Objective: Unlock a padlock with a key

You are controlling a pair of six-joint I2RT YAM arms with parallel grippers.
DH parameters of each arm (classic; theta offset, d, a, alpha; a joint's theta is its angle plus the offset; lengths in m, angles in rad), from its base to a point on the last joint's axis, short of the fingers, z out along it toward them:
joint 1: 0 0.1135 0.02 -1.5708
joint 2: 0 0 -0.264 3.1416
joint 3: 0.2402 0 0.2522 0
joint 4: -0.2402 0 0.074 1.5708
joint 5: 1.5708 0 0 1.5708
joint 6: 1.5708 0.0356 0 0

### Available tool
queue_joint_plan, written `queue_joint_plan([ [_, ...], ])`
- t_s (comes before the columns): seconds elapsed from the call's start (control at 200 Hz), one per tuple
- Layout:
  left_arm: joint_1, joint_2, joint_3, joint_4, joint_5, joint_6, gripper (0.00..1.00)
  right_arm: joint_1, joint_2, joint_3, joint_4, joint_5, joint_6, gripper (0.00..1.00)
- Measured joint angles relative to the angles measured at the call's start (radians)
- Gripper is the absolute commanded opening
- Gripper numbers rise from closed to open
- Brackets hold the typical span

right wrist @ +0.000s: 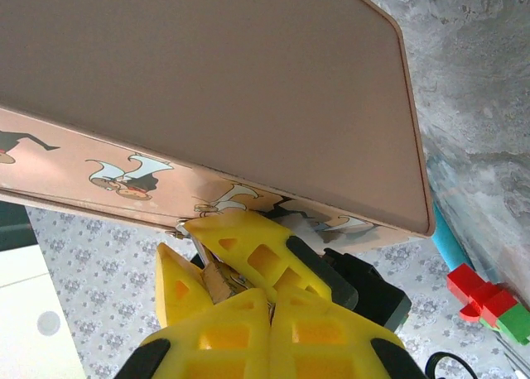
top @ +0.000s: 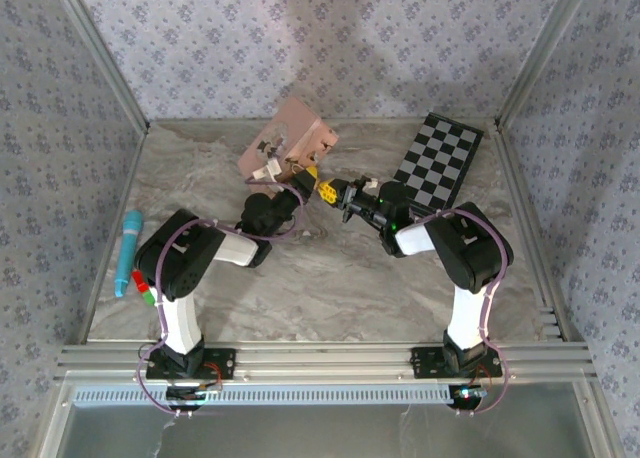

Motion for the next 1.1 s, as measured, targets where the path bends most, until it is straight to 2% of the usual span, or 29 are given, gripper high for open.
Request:
queue_joint_plan([
  [0.13,0.000,0.000,0.000,-0.002,0.007,0.001,0.00,-0.013,0.001,0.000,-0.001,-0.033,0.003,0.00],
  [0.225,0.000,-0.005,0.000,-0.025,0.013,0.008,0.00,-0.019,0.007,-0.004,0.000,-0.048,0.003,0.06],
  [0.43,-0.018,-0.094,-0.006,-0.259,0.022,0.079,0.00,-0.023,0.027,-0.056,0.034,-0.059,-0.088,0.16],
  [0.54,-0.025,-0.147,-0.024,-0.391,0.029,0.129,0.00,-0.059,0.040,-0.074,0.069,-0.029,-0.143,0.24],
  [0.64,-0.029,-0.163,-0.029,-0.488,0.028,0.155,0.00,-0.086,0.042,-0.104,0.090,-0.015,-0.190,0.30],
  [0.79,-0.029,-0.165,-0.030,-0.599,0.026,0.190,0.00,-0.093,0.042,-0.163,0.096,-0.016,-0.277,0.33],
  [0.999,-0.037,-0.206,-0.030,-0.729,0.016,0.244,0.00,-0.107,-0.027,-0.202,-0.052,-0.032,-0.449,0.36],
  [1.099,-0.044,-0.232,-0.032,-0.789,0.009,0.256,0.05,-0.108,-0.098,-0.202,-0.156,-0.032,-0.549,0.37],
])
